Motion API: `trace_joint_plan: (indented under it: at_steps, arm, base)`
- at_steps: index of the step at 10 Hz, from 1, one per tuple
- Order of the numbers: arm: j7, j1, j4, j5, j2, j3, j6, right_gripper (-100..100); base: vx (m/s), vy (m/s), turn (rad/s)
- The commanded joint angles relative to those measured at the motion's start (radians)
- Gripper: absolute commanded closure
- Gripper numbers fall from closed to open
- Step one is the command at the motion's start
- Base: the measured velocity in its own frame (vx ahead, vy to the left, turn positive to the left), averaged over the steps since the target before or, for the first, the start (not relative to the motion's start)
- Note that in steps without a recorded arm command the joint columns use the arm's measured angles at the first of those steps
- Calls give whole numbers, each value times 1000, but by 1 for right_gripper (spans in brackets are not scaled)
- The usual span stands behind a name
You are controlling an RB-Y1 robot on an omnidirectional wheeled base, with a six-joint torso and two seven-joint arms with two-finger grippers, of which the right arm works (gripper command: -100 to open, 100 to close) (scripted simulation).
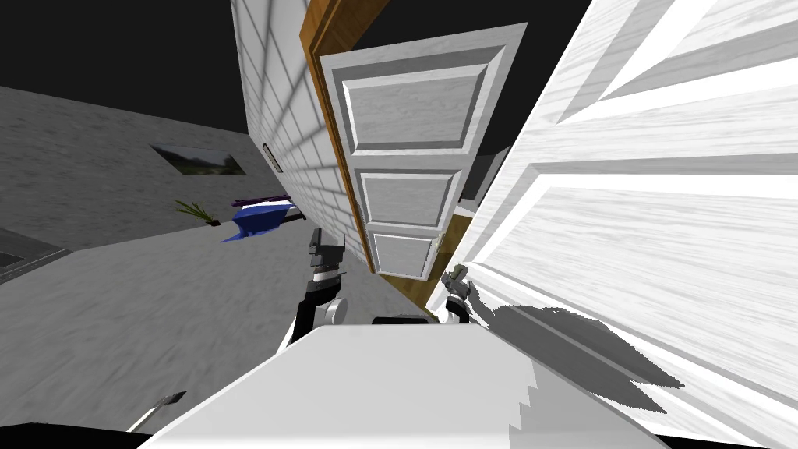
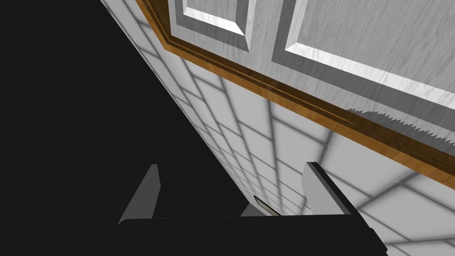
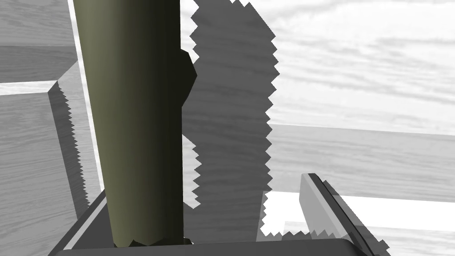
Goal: Push the door open
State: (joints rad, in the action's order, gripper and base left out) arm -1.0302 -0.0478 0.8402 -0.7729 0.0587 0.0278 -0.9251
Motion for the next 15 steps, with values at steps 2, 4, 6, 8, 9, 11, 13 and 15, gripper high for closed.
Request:
trace_joint_plan:
  at_steps: [2,4,6,8,9,11,13,15]
  arm:
    - [24,-34,32,-12,10,35,1,100]
    - [24,-34,32,-12,10,35,1,100]
    - [23,-36,31,-11,12,48,1,100]
    - [23,-36,31,-11,12,48,1,100]
    - [23,-36,31,-11,12,48,1,100]
    - [23,-36,31,-11,12,48,1,100]
    - [23,-36,31,-11,12,48,1,100]
    - [22,-38,31,-11,15,61,2,100]
  base:
    - [14,-11,-11]
    - [0,2,21]
    - [-1,-10,5]
    - [10,-6,21]
    - [4,2,-30]
    - [-1,9,-9]
    - [-5,-1,-5]
    - [18,-7,28]
